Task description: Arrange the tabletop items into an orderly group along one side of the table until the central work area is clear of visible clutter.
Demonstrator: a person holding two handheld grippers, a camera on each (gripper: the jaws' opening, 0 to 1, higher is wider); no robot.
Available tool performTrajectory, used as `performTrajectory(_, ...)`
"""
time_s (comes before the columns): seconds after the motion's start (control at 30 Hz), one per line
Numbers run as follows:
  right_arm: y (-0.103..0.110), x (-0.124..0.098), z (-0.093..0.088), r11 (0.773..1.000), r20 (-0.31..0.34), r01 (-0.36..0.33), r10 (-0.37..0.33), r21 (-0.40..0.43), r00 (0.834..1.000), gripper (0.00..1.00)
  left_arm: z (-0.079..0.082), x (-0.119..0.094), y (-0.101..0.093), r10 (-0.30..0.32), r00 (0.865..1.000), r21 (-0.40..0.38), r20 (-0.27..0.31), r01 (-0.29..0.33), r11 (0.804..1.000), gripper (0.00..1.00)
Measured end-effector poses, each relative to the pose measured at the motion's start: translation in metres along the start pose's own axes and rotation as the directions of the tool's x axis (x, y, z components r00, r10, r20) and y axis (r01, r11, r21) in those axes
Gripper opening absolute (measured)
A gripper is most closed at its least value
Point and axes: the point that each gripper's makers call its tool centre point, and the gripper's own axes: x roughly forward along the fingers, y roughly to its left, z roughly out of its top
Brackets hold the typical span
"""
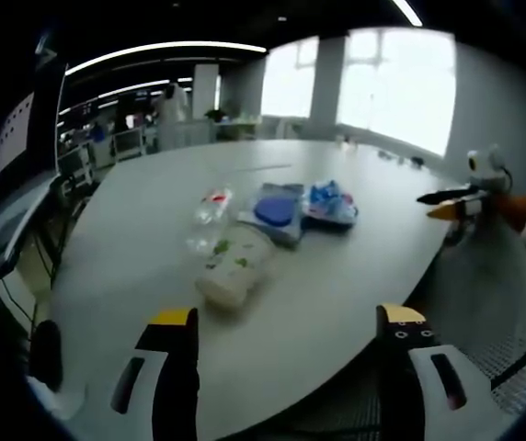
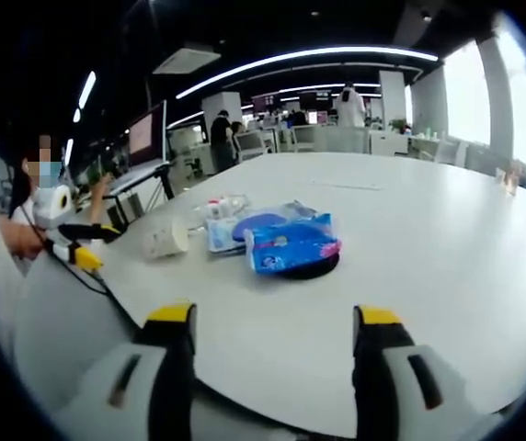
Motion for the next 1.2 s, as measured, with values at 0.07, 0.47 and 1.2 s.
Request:
performTrajectory(0.07, -0.003, 0.000, 0.003, 1.000, -0.003, 0.004, -0.004, -0.003, 1.000, 0.69, 0.001, -0.001, 0.001, 0.003, 1.000, 0.001, 0.001, -0.003, 1.000, 0.76)
performTrajectory(0.47, -0.013, 0.002, 0.036, 1.000, 0.063, -0.001, 0.002, -0.020, 0.998, 0.68, 0.024, -0.003, 0.008, 0.025, 0.999, 0.026, 0.031, -0.026, 0.999, 0.76)
performTrajectory(1.2, -0.026, 0.007, 0.080, 0.995, 0.124, -0.023, 0.035, -0.092, 0.992, 0.65, 0.100, 0.003, -0.008, 0.023, 0.990, 0.118, 0.140, -0.040, 0.992, 0.74)
